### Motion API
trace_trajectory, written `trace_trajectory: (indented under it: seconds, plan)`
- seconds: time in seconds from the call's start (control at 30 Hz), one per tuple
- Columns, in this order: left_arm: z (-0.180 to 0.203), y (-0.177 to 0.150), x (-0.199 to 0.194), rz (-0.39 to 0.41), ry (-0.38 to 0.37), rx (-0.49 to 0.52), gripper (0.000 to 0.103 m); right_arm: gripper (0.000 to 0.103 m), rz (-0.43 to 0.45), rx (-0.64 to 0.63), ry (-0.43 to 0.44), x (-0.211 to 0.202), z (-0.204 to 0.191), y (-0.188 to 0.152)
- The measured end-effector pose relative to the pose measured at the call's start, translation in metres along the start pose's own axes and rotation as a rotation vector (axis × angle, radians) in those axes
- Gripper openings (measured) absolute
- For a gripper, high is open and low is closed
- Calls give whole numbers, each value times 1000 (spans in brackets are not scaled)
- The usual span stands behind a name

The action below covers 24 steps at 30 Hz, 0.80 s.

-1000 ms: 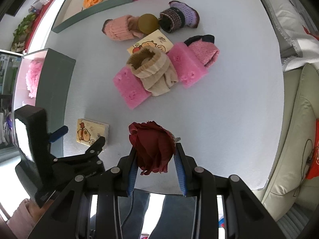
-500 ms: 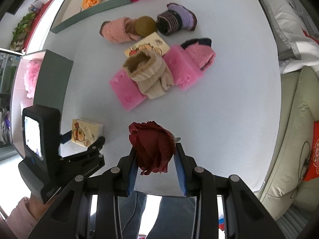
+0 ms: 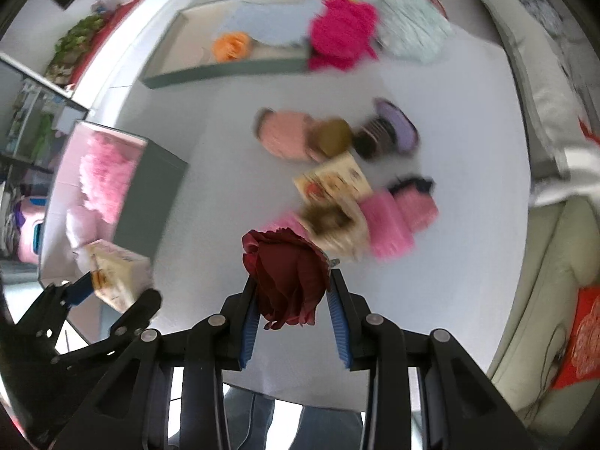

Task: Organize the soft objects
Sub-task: 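Carry the rose with the right gripper while the left carries the tissue pack to the box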

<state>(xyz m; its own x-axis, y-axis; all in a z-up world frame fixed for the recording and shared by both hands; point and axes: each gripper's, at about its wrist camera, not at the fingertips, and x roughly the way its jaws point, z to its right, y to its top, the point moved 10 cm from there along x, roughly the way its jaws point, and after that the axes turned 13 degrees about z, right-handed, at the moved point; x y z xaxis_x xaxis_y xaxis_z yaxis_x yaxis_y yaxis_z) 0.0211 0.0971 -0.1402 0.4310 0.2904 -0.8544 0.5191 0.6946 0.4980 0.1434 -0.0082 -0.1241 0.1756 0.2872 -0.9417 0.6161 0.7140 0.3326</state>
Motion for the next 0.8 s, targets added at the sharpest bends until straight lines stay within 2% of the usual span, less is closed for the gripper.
trace_trajectory:
  seconds: [0.07,0.23,0.43,0.6,0.8]
  plan:
    - [-30,10,-8,27,41,-51,75,37,10,-39,21,-1,-18,8]
    - [-96,8,-16,54,151,-166,75,37,11,-162,90,2,-81,15]
    - [-167,-18,-19,15,259,-274,75,37,-15,-307,168,12,-162,8]
    - [-193,-31,-17,-9,293,-324,75,37,-42,-405,210,21,-212,-3]
    - [-202,-32,-14,-16,309,-330,75,37,-88,-451,228,36,-240,-14]
